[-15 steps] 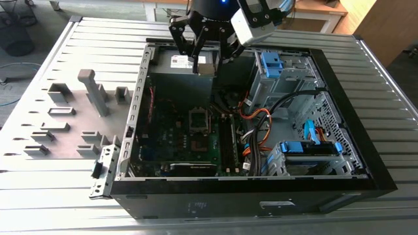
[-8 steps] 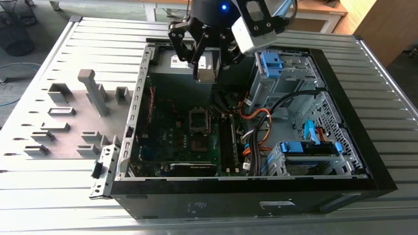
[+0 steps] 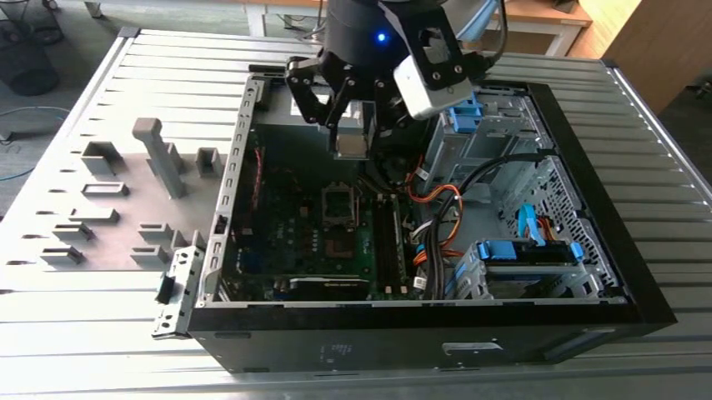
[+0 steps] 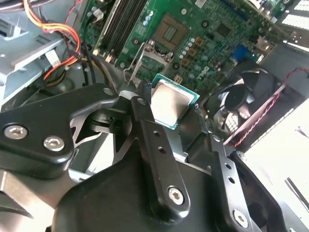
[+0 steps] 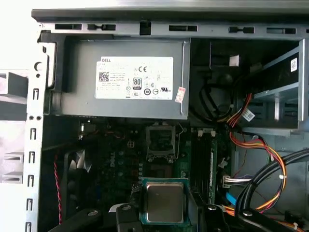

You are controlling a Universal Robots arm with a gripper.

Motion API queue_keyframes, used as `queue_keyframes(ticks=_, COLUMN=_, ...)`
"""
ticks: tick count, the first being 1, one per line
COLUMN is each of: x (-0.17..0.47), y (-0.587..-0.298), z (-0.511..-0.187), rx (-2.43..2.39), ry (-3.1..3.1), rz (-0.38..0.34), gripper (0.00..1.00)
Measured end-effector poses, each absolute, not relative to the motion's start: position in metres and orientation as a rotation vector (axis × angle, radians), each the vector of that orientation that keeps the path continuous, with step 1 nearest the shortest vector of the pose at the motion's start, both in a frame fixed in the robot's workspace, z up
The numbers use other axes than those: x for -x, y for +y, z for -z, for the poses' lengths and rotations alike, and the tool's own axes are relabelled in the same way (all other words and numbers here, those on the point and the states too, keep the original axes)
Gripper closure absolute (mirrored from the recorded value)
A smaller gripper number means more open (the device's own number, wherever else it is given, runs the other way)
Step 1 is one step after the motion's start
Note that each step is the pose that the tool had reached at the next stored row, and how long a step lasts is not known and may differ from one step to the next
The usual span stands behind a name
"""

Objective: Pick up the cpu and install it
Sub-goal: 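Pick up the cpu and move it towards the insertion slot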

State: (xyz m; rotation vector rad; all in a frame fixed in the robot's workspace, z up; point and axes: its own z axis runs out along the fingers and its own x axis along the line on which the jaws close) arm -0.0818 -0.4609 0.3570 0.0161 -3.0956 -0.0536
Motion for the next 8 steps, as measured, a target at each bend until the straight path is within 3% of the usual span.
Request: queue_keyframes(ticks=8, x=0.082, y=-0.472, z=-0.345, rx=-0.003, ry=-3.096, rz=0.054, gripper=0.53)
